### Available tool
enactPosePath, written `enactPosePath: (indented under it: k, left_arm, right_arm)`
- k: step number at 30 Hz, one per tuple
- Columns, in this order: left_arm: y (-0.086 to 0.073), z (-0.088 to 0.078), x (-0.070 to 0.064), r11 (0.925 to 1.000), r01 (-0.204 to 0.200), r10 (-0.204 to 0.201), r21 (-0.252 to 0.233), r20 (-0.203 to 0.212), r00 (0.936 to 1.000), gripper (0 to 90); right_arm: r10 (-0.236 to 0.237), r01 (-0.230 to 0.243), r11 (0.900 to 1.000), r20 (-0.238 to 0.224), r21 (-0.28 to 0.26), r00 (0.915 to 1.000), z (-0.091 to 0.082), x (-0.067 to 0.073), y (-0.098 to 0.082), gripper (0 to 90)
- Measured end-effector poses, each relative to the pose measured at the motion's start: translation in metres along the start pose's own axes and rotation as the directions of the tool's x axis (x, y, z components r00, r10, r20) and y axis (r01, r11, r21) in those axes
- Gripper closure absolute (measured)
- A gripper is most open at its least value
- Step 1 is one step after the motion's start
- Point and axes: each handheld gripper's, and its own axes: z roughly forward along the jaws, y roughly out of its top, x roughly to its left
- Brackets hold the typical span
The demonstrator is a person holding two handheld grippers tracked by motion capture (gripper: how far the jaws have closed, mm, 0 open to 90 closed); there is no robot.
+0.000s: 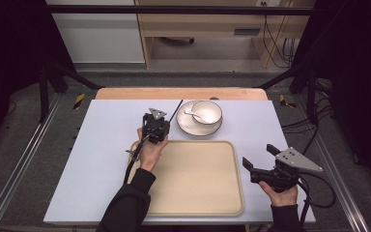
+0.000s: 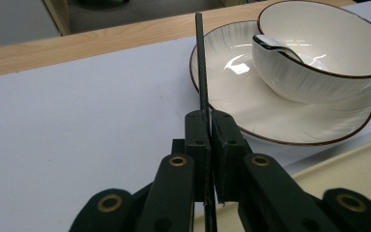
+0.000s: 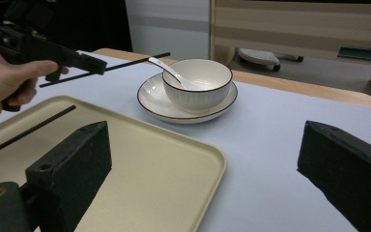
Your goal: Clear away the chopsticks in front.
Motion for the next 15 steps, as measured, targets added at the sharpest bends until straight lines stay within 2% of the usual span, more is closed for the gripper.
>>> enactPosePath:
  k: [7,9,15]
  left_arm:
    - [-0.014,-0.034,0.007,0.9990,0.012,-0.012,-0.044,-0.014,0.9998,85.4]
    - [-0.017,-0.043,0.008,0.9979,0.026,-0.027,-0.060,-0.016,0.9995,85.4]
    - [-0.030,-0.077,0.009,0.9929,0.026,-0.031,-0.116,-0.040,0.9987,85.4]
  right_arm:
    - [0.001,-0.001,1.000,0.002,0.004,1.0000,0.000,0.000,-0.001,5.0]
    - [-0.005,0.005,1.000,0.001,0.003,1.0000,0.001,0.000,-0.001,5.0]
    - [-0.007,0.007,1.000,-0.004,0.009,1.0000,0.003,0.002,-0.001,5.0]
